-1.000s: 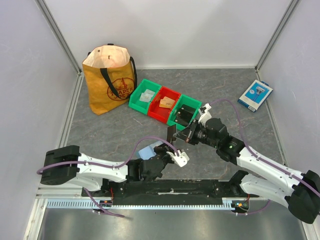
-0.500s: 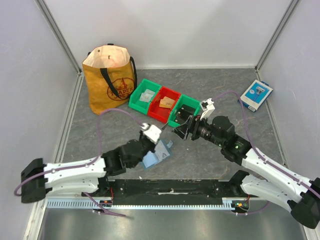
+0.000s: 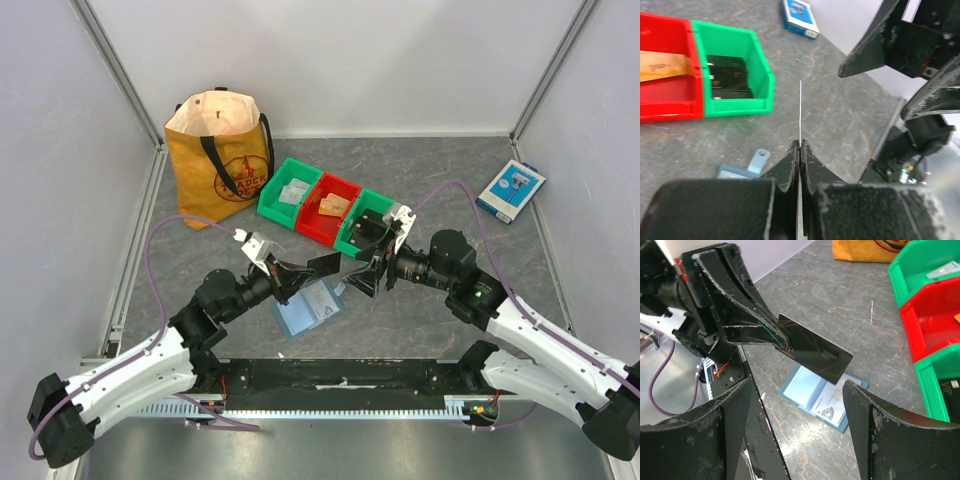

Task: Take the credit cards out of the card holder
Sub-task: Place the credit card in the storage box.

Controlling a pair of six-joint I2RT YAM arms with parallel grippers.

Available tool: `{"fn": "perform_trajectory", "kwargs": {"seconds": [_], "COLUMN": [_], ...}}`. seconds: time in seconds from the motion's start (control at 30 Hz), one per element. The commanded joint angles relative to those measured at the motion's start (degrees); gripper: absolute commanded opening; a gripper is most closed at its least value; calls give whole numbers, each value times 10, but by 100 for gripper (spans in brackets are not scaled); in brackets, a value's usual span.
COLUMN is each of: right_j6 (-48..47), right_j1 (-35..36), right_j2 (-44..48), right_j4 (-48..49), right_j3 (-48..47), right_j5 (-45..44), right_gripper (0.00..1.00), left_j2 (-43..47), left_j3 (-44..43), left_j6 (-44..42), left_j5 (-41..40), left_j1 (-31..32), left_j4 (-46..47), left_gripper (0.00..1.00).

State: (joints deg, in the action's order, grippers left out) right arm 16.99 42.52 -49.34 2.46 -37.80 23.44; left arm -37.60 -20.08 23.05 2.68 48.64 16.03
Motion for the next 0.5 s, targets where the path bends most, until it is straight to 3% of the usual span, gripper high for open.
{"fn": "perform_trajectory", "kwargs": {"seconds": [0.0, 0.17, 0.47], "right_j6": [-57, -64, -84], "right_j1": [-7, -17, -53], "right_j2": [-14, -30, -22], "right_j4": [17, 13, -14], "right_j3": [-29, -38, -40], "right_j5": [67, 96, 102], "right_gripper": [79, 76, 72], "left_j2": [6, -8, -23], "left_j3": [24, 32, 22], "left_j6": [88, 109, 109], "left_j5": [157, 233, 289], "left_j1": [-40, -68, -79], "left_j4": [88, 140, 155], "left_gripper": [2, 2, 2]}}
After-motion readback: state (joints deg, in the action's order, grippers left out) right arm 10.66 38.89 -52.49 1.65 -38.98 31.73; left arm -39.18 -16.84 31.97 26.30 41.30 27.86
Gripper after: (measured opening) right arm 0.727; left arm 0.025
